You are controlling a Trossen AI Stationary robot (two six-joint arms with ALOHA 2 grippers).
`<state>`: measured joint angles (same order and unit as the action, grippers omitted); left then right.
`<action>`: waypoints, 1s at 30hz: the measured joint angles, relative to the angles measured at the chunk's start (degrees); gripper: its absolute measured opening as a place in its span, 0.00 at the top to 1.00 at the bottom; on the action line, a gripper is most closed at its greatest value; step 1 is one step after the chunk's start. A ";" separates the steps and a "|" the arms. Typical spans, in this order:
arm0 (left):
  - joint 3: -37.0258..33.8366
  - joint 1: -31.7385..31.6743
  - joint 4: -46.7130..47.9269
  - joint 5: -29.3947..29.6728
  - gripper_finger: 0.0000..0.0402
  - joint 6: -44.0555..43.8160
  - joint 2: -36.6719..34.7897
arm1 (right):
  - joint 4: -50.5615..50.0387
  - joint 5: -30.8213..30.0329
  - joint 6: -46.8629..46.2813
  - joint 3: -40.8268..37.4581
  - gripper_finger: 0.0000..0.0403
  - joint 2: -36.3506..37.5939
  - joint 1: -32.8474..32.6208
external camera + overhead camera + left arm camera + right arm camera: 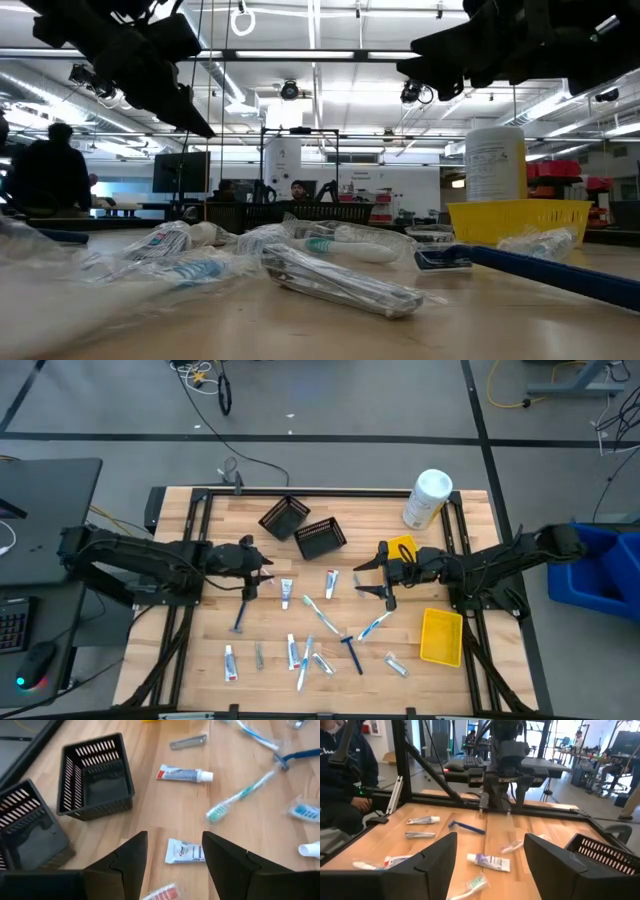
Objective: Pick & Place Travel size toiletries
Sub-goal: Put the razor into the top black bin
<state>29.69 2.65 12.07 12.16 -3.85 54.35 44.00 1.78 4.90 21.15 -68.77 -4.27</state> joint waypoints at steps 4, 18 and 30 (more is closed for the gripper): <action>0.00 0.85 -2.88 -2.42 0.51 -3.18 2.90 | -1.39 0.41 -1.97 0.02 0.43 -0.02 0.00; 0.04 5.98 -10.66 -5.68 0.52 -17.31 15.43 | -2.78 0.38 -3.09 0.00 0.47 0.00 0.00; 0.07 8.50 0.27 -5.87 0.46 -31.80 15.03 | -4.39 0.37 -3.14 0.00 0.44 0.00 0.00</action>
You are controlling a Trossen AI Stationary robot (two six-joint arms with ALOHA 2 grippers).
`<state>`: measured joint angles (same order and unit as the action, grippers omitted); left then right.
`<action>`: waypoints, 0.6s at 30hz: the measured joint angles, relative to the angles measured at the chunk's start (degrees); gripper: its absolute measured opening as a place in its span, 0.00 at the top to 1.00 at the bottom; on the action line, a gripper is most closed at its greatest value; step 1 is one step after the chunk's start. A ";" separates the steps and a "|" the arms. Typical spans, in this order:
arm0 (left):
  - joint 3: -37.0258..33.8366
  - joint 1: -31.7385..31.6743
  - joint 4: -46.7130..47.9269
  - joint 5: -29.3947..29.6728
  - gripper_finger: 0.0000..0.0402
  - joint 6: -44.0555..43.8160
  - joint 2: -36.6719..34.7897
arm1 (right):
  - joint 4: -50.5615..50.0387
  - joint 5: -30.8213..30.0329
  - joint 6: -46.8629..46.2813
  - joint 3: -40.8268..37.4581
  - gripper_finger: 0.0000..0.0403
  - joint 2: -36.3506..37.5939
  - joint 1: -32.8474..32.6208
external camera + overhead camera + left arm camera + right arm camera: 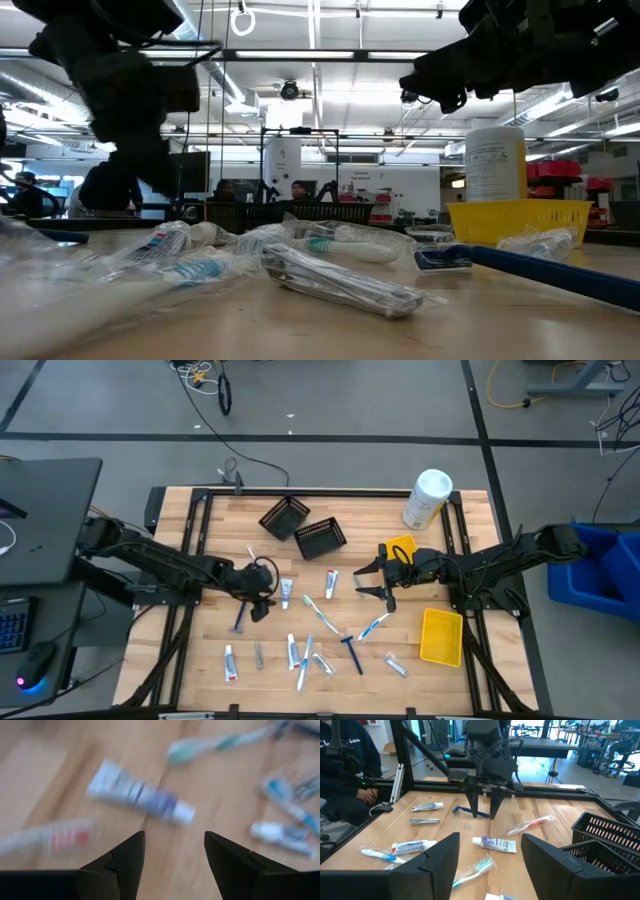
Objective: Pick & Place Travel size toiletries
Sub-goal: Put the razor into the top black bin
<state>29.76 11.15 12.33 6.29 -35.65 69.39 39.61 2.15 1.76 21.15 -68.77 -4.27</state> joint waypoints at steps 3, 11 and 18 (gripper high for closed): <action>0.00 0.82 5.63 0.07 0.47 -4.66 -0.05 | -0.26 -0.02 0.00 0.00 0.44 0.00 0.00; 0.00 3.03 19.75 -1.93 0.47 -19.51 -0.05 | -0.85 -0.04 0.00 0.00 0.47 0.00 -0.02; 0.00 5.81 22.99 -3.59 0.47 -29.00 -0.05 | -0.85 -0.04 0.02 0.00 0.48 0.00 0.00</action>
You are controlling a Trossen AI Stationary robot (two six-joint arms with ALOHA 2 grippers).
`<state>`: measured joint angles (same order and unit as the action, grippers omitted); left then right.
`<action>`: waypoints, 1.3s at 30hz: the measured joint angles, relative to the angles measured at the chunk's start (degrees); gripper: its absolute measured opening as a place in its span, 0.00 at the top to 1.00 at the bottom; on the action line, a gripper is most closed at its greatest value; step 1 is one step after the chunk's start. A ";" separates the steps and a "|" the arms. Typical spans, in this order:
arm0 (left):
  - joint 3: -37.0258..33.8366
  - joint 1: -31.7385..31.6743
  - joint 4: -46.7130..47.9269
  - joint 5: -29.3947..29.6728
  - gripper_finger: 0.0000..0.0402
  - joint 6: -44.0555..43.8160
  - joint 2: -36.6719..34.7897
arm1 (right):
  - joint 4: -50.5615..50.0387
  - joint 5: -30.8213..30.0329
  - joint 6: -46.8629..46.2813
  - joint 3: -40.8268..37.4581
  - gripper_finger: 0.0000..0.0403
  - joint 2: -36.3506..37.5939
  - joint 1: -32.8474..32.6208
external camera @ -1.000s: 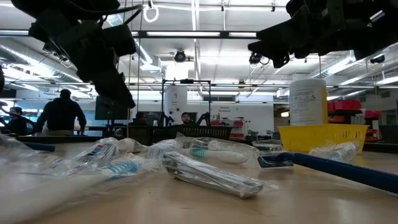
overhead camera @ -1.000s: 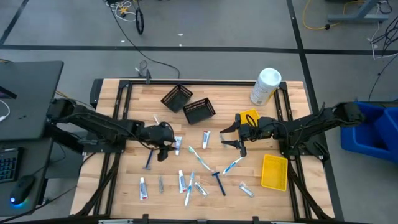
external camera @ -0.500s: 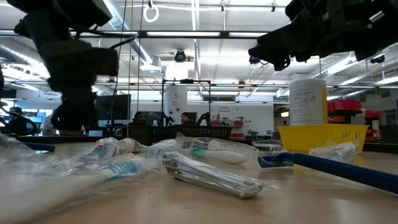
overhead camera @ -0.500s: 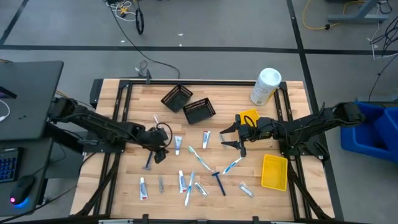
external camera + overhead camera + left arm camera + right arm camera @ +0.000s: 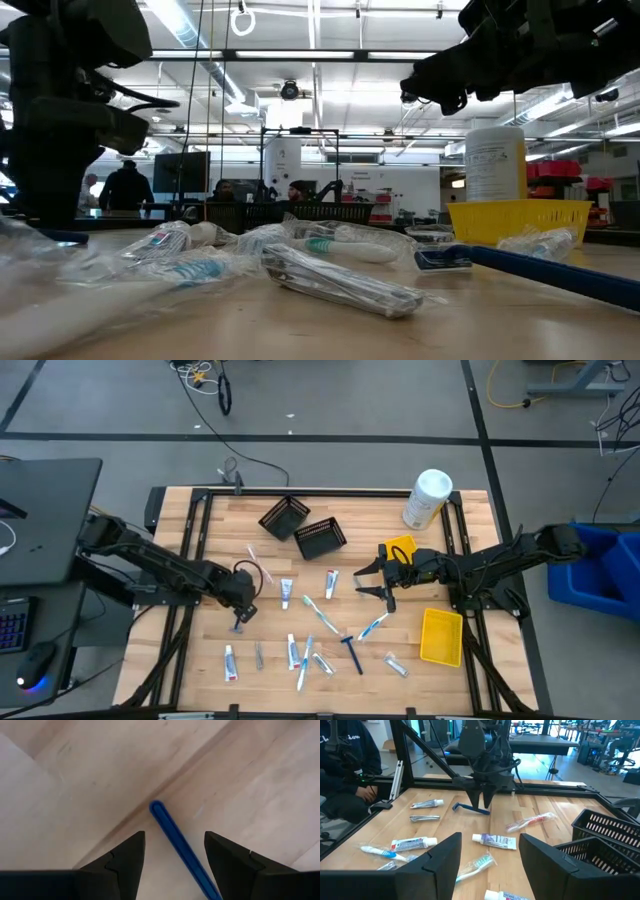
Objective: Pick & Place Travel size toiletries
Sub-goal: Put the razor into the top black bin
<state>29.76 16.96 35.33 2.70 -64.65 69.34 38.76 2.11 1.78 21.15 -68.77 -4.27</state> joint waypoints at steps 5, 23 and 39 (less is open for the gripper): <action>0.00 2.61 -0.26 -0.64 0.47 -4.62 0.02 | 0.00 0.00 0.00 0.00 0.47 0.00 0.00; 0.24 7.05 0.57 1.74 0.68 -9.28 6.35 | 0.00 -0.02 0.02 0.00 0.48 0.00 0.00; 3.39 7.01 2.13 9.07 0.88 -13.52 6.43 | 0.02 -0.02 0.04 0.00 0.45 0.00 0.00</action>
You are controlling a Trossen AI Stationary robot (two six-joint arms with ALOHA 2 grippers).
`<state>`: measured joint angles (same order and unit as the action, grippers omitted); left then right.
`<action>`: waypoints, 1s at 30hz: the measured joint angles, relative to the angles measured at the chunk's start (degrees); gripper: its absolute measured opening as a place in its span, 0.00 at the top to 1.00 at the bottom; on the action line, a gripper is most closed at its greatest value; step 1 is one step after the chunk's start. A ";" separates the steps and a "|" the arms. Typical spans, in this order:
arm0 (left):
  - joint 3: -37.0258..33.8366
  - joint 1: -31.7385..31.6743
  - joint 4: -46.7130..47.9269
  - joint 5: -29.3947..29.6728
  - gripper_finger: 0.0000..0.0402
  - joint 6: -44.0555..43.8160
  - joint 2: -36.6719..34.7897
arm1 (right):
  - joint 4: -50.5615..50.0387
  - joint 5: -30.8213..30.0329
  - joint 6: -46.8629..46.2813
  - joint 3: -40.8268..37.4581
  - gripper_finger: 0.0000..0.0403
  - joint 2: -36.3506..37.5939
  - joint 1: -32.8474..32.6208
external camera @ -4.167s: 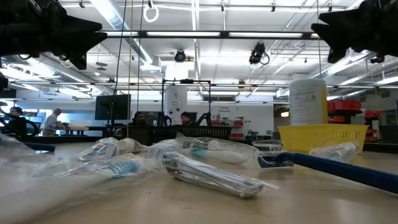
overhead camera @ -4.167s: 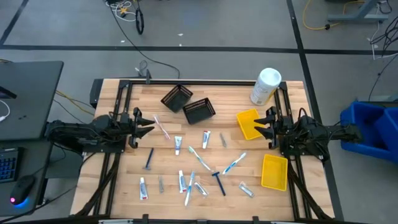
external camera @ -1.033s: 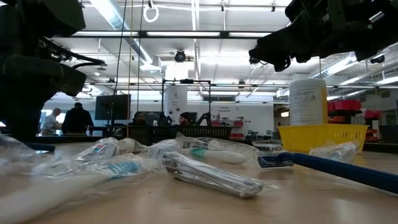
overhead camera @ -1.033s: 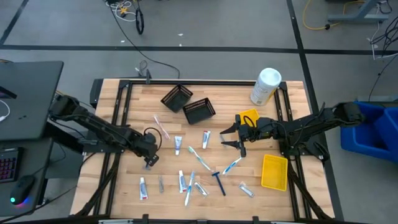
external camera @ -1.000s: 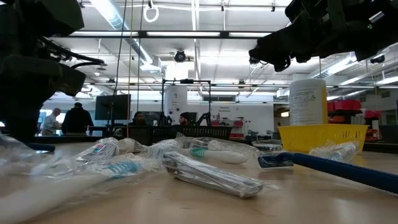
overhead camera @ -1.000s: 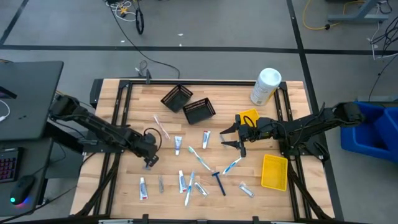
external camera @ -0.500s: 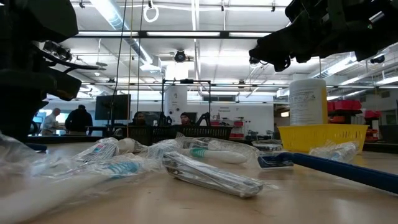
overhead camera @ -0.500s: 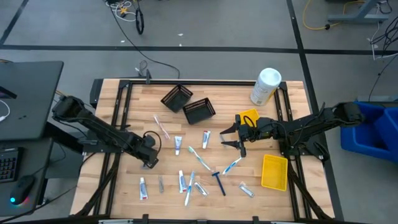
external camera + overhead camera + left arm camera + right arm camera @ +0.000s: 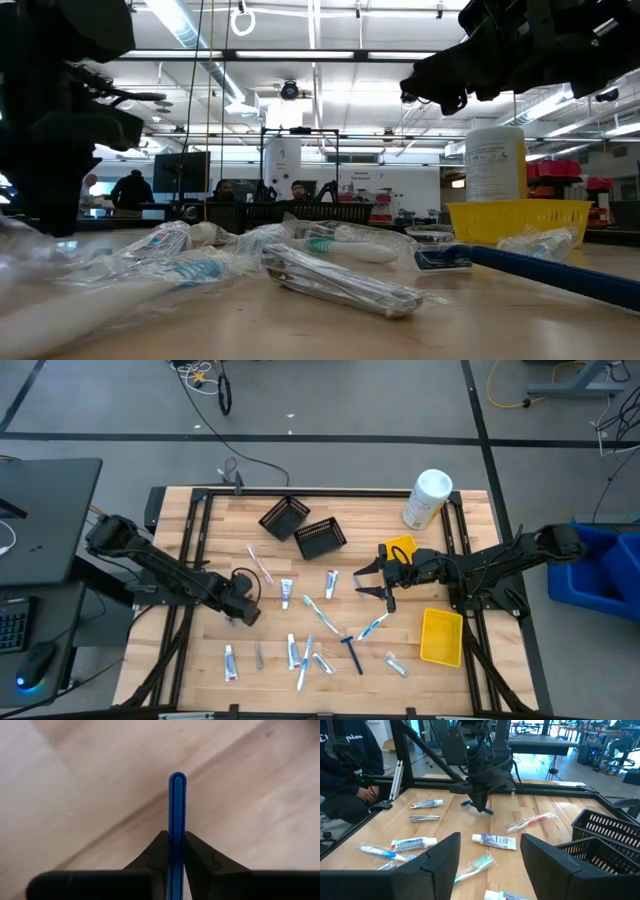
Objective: Pick & Place Travel size toiletries
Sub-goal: Put the razor into the top black bin
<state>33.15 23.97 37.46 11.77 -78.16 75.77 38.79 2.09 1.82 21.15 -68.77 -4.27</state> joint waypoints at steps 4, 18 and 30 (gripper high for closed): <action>2.58 -0.09 0.12 4.34 0.87 0.92 -0.02 | 0.01 0.00 -0.04 0.00 0.46 0.00 0.00; 19.54 -18.54 -3.68 19.09 0.88 34.07 -0.07 | 0.49 -1.01 0.99 0.00 0.50 0.02 0.07; 20.97 -43.86 -25.19 1.76 0.88 59.77 6.75 | 3.77 -0.95 4.72 0.00 0.55 0.02 0.48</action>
<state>54.12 -19.90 12.27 13.53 -18.40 82.52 42.55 1.14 6.54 21.15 -68.75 -3.79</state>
